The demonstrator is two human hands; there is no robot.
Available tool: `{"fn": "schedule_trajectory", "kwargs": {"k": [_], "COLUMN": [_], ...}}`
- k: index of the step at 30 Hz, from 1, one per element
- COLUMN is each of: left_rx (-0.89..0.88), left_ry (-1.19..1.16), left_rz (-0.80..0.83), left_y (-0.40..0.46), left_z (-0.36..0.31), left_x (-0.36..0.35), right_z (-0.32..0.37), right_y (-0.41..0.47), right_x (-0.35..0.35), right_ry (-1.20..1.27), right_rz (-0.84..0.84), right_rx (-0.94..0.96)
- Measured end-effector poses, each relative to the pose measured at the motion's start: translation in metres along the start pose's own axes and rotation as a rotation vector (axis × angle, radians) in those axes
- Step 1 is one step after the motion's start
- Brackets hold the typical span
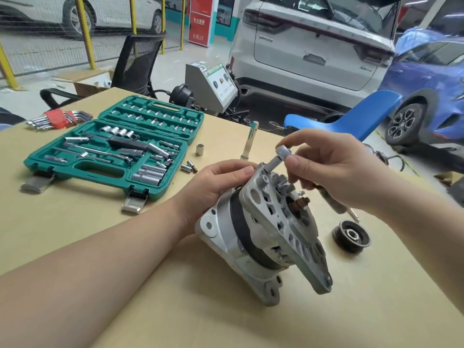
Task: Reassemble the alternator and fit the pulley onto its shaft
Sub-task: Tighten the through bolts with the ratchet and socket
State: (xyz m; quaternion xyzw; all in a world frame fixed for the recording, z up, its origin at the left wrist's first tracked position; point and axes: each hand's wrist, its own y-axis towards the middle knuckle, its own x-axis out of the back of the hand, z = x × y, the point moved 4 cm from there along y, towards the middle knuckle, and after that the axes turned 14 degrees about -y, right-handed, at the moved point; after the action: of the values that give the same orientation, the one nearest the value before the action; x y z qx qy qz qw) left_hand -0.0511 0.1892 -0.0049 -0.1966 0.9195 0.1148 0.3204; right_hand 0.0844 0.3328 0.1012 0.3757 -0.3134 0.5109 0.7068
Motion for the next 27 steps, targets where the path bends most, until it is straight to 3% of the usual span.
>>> {"fn": "schedule_trajectory", "kwargs": {"k": [9,20,27], "left_rx": [0.008,0.032,-0.024], "left_ry": [0.024,-0.079,-0.05], "left_rz": [-0.037,-0.012,-0.01], "left_y": [-0.001,0.001,-0.001], "left_z": [-0.002,0.002,0.003], "left_x": [0.0,-0.001,-0.003], "right_z": [-0.005,0.011,0.019], "right_y": [0.008,0.014,0.021], "right_x": [0.006,0.016,0.013], "right_ry": [-0.073,-0.392,-0.373], "right_rz": [-0.127,-0.008,0.1], "right_rx": [0.061,0.119,-0.02]}}
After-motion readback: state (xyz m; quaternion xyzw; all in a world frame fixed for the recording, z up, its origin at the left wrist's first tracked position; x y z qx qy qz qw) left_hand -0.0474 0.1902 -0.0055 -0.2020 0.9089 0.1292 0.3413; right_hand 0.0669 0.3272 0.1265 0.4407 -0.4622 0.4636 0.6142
